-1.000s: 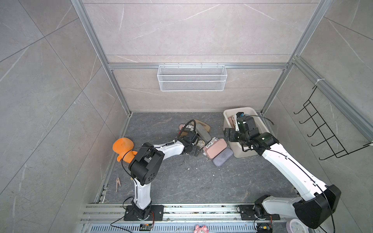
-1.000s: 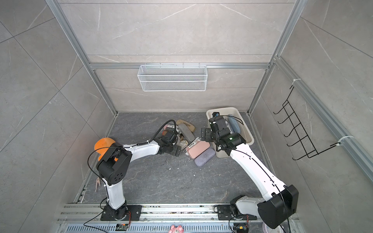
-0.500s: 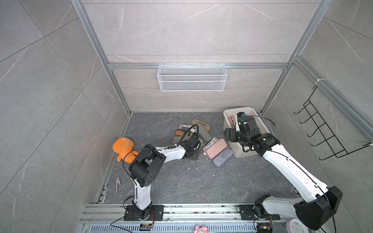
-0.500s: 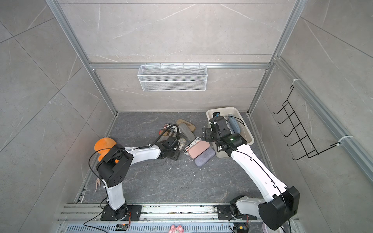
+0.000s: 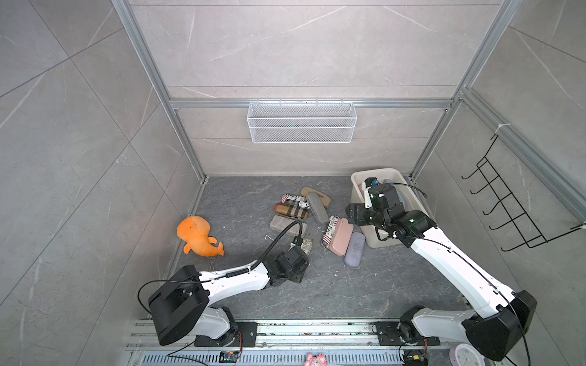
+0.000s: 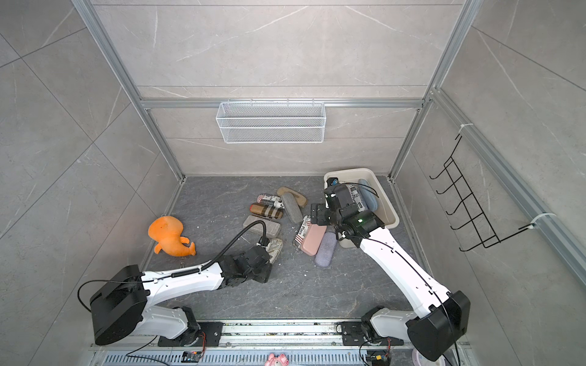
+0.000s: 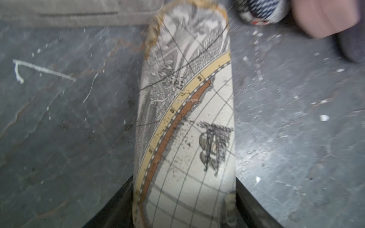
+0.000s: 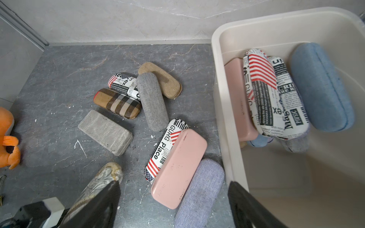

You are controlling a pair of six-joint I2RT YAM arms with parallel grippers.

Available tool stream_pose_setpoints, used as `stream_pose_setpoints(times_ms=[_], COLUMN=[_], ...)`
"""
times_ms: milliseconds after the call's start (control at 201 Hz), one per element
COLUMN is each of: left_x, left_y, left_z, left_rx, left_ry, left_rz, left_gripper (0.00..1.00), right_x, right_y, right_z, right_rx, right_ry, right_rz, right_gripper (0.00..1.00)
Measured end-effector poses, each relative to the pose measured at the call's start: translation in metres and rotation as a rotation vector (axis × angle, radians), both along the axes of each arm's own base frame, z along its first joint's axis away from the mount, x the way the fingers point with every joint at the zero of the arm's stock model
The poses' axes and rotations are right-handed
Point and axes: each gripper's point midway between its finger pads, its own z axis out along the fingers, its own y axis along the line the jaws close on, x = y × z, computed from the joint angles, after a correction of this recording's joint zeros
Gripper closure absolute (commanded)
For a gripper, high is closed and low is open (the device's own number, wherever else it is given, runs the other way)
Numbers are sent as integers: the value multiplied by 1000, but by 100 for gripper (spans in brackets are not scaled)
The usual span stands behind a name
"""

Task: Put the glasses cases into the storage boxes
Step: Move the glasses case to the center of the board, then pick up the glasses case at the center of the board.

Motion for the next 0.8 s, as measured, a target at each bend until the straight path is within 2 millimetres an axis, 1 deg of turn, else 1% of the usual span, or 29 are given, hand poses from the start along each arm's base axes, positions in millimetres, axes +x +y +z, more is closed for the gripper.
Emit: stream_pose_setpoints(times_ms=[85,159,299,404,464,518,628,673,773,797], left_x=[-4,-7,-15,-16,-15,-12,-4,-1,6,7], left_y=[7,11,15,15,13,10,8,10,5,3], left_z=[-9,-15,-16,-12,-11,-12,-22,-28,-28,-29], left_rx=[42,68,91,81,80,82,94,100,76,76], left_ry=[26,47,63,58,56,58,75,88,91,91], left_rz=[23,41,48,49,49,52,75,92,113,114], left_gripper=[26,17,7,5,6,8,15,20,33,38], right_x=[0,1,2,2,1,1,2,1,-1,-2], right_y=[4,5,6,8,9,9,11,13,20,21], right_z=[-3,-2,-1,0,0,1,2,2,1,1], right_rx=[-3,-1,2,8,12,15,24,27,35,39], right_ry=[6,2,-4,-8,-8,-8,-13,-14,-11,-9], right_rz=[9,10,11,13,12,11,13,18,36,40], right_gripper=[12,12,11,11,11,11,11,12,16,17])
